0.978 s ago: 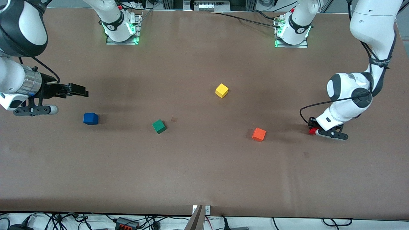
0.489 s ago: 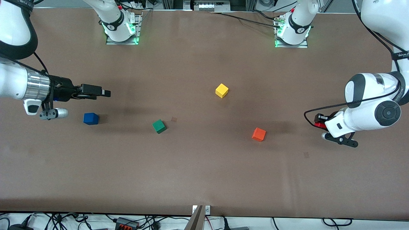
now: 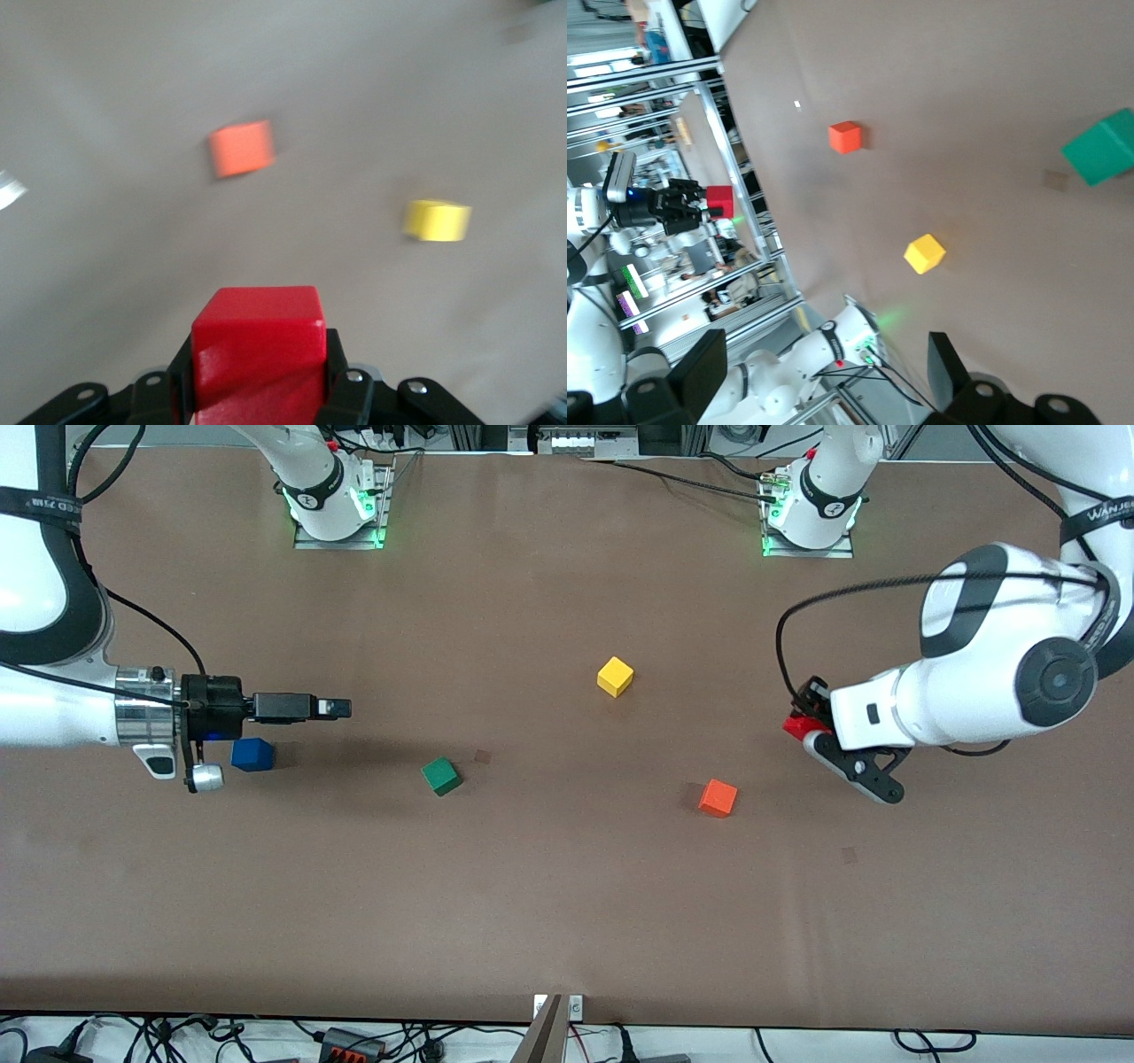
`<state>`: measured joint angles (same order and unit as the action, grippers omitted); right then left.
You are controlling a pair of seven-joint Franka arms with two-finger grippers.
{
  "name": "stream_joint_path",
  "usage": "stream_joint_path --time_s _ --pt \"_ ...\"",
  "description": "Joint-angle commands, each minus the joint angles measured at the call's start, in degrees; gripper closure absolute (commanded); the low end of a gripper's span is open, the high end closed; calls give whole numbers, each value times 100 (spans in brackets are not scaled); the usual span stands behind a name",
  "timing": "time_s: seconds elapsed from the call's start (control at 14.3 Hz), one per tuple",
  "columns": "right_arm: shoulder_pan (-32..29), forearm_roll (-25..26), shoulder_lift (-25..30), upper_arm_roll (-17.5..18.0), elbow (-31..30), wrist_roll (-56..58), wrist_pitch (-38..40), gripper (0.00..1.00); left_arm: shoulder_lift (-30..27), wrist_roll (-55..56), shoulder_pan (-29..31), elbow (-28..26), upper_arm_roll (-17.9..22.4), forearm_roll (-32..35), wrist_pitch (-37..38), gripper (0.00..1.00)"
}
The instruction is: Pass red block to right arm, stack on blue
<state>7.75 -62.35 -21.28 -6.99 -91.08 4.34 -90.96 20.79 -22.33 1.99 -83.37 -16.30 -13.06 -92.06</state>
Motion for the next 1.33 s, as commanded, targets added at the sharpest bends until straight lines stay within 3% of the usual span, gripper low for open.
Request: stream_joint_path --time_s 0.0,0.21,0.42,0.7,0.98,1.26 --pt "-2 -557 -131 13 47 137 139 0 -154 -648 64 66 -144 -888 127 91" --pt "7 -1427 -447 4 47 180 569 0 -85 -1358 4 66 -303 -2390 31 93" --pt "24 -2024 -702 13 47 181 781 0 108 -2973 -102 22 -409 -2937 -170 92" --pt "296 -2702 -931 13 47 181 931 0 188 -5461 -137 -232 -505 -4481 -1407 97" --pt "525 -3247 -1150 13 47 119 913 0 197 -6920 -207 -531 -874 -6152 -2489 97" --pt "771 -3555 -1186 13 73 119 677 0 478 -8575 -777 -672 -936 -7681 -3157 96"
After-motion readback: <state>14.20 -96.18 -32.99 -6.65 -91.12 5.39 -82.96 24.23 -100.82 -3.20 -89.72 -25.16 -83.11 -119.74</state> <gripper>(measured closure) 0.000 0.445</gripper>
